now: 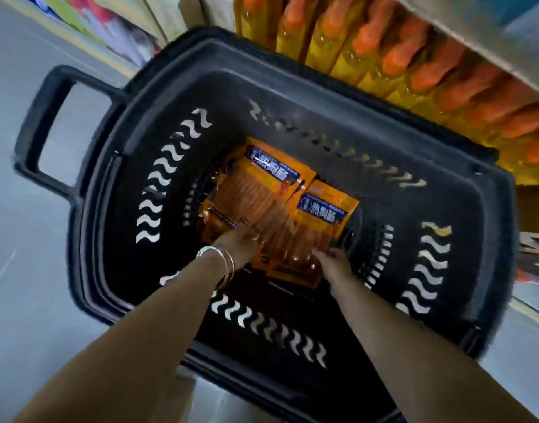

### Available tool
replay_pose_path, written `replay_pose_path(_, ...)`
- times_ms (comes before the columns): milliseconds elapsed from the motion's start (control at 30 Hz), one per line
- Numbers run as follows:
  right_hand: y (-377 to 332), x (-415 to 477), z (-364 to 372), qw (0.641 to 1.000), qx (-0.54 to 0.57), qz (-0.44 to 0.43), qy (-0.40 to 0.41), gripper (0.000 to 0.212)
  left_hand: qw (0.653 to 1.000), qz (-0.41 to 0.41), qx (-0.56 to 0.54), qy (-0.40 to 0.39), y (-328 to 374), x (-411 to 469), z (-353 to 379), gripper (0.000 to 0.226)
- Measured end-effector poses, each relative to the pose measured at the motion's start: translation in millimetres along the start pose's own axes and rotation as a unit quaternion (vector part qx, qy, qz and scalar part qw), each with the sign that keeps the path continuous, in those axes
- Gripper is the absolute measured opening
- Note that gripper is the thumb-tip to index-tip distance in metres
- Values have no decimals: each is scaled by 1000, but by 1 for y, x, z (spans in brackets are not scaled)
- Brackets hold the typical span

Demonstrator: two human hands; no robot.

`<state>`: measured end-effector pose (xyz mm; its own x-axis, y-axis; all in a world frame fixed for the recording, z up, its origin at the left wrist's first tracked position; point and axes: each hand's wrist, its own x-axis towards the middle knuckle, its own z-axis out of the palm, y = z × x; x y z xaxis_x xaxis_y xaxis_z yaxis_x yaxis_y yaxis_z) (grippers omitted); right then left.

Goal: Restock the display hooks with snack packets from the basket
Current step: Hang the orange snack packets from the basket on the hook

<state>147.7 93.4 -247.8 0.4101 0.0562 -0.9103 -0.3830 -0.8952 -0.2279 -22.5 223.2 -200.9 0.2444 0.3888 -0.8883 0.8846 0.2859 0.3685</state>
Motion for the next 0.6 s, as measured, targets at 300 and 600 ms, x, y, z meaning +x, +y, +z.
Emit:
replay_pose_path(300, 6, 61, 39, 991, -22, 103, 79, 114, 996, 52, -19, 65, 9, 29, -10, 48)
replay_pose_path(600, 18, 61, 50, 979, 165, 91, 83, 72, 999, 41, 0, 28, 4, 33, -11, 18)
